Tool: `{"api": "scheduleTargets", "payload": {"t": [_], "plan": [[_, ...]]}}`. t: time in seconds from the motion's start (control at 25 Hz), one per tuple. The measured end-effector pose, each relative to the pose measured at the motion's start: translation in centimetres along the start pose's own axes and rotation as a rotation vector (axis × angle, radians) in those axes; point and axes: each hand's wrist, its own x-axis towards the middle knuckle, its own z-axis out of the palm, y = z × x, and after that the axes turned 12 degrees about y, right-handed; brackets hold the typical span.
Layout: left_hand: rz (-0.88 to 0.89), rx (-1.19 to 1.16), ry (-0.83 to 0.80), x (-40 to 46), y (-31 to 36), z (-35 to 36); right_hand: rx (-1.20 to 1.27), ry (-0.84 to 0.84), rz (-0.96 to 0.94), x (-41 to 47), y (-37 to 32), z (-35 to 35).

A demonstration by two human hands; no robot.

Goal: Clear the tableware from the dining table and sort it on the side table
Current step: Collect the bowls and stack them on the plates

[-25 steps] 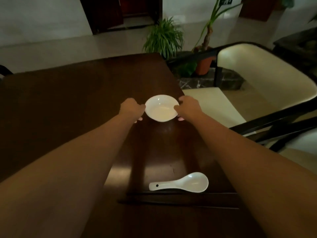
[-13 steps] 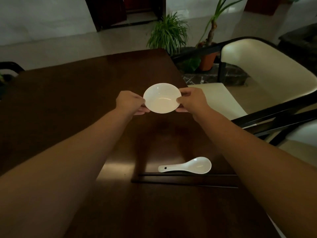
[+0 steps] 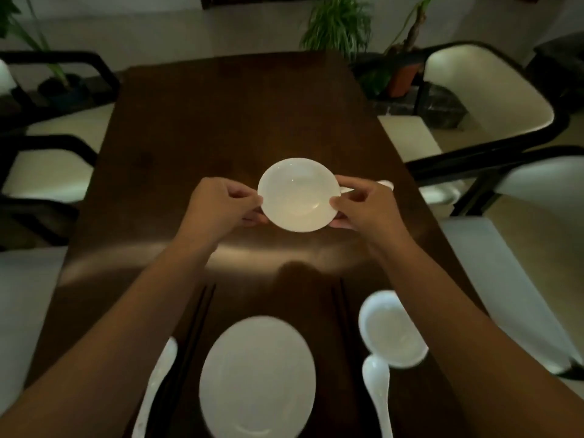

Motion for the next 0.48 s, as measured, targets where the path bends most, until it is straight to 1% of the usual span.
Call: {"api": "scheduleTargets", "payload": {"t": [0.08, 0.2, 0.24, 0.32, 0.48], "plan": [[-0.058, 0.014, 0.006, -4.5, -2.3, -2.8, -0.034, -0.034, -0.008, -5.4, 1.2, 0.4], [-0.129, 0.052, 0.038, -9.7, -6.0, -5.0, -0.090, -0.032, 0.003, -11.3, 3.4, 1.1], [-0.156, 0.042, 0.050, -10.1, -6.9, -4.9, -0.091, -0.029, 0.008, -11.8, 4.3, 1.2], [-0.230, 0.015, 0.069, -14.4, -9.4, -7.2, -0.131, -0.072, 0.019, -16.5, 5.8, 1.9], [-0.267, 0.058, 0.080, -17.1, -13.8, -5.9, -0.207, -0.078, 0.063, -18.4, 10.1, 2.0]]}}
